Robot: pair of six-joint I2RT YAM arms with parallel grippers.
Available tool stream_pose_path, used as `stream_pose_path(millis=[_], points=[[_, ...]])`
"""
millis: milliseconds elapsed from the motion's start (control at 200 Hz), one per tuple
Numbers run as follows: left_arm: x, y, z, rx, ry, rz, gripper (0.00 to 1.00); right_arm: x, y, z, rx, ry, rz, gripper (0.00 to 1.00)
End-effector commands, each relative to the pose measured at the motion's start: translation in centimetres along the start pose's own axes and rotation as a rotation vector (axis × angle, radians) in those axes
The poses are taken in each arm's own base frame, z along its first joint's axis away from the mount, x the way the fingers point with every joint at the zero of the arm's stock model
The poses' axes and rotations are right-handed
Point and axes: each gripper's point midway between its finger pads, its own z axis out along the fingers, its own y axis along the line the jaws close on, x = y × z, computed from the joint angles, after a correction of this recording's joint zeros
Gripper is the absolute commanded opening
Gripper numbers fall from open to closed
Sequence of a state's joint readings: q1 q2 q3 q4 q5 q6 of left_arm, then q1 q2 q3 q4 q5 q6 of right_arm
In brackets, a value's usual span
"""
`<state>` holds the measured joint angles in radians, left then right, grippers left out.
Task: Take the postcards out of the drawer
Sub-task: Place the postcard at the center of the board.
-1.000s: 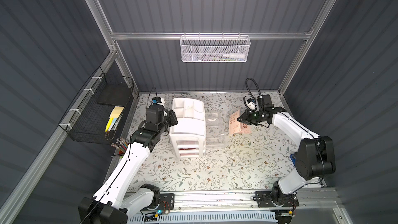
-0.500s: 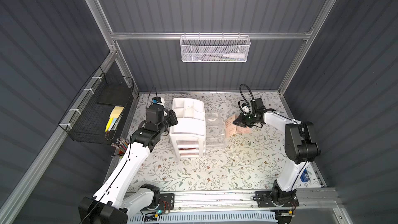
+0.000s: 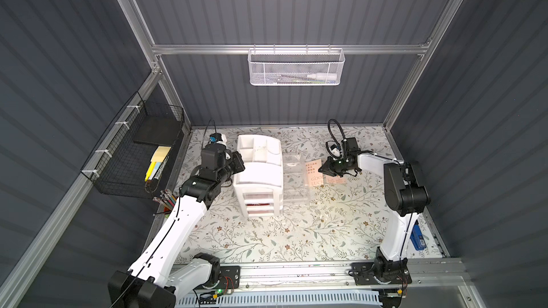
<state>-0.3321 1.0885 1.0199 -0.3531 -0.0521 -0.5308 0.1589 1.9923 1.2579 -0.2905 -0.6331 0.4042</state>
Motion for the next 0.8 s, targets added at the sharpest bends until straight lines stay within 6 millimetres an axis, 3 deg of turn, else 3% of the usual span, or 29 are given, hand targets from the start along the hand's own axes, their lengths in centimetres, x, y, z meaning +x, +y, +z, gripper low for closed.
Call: stream_pose_path(millis=[0,460,795], points=[[2.2,1.4,0.9,-0.048,0.081,0.040,0.00,-0.2,-0.5,0.7,0.016,0.002,0.005,0.14],[2.3,1.4,0.9,-0.045,0.083,0.042,0.00,-0.4,-1.9,0.7,0.054,-0.002,0.035,0.23],[2.4,1.3,1.1,-0.042,0.087,0.040,0.00,-1.0,-1.7,-1.0,0.070,-0.034,0.026,0.28]])
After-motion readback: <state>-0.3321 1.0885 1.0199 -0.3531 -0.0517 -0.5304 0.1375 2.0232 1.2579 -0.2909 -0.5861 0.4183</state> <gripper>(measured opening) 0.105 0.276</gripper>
